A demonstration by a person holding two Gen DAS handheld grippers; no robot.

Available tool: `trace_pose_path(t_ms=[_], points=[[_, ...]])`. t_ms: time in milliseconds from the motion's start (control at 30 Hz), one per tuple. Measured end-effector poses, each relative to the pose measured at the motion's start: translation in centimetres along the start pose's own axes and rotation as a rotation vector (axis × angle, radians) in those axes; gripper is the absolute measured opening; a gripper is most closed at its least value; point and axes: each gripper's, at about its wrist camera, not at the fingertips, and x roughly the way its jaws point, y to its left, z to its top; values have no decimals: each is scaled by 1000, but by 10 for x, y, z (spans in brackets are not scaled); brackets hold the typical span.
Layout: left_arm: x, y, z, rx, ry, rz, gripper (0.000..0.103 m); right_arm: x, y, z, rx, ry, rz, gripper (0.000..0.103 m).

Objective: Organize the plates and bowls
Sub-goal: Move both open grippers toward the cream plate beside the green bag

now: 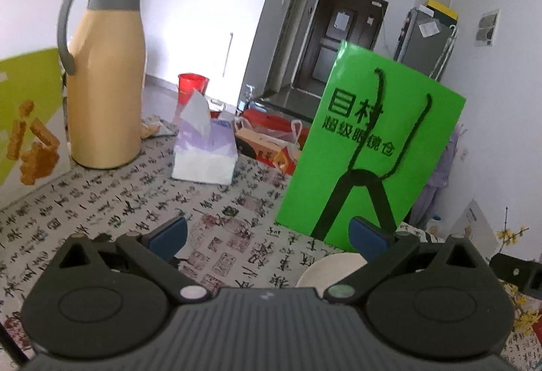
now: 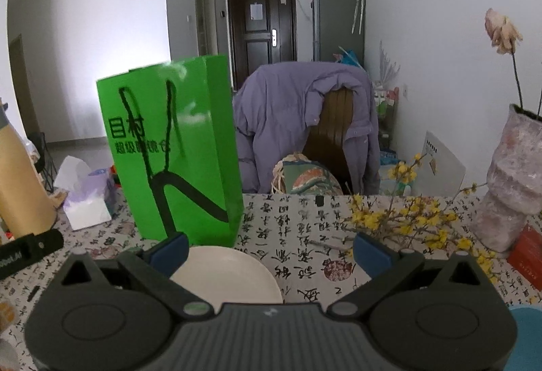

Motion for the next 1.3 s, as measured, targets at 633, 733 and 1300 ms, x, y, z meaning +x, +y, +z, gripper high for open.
trace_pose_path(t_ms=[633,733,1300], points=[[40,14,-11,-9,111,-34,103,40,26,-8,-55,81,-28,103],[40,13,-12,2,106,-23,103,46,26,-9,-49,91,-29,103],[75,28,-24,-55,226,-57,103,67,29,-14,-81,129,-33,102]])
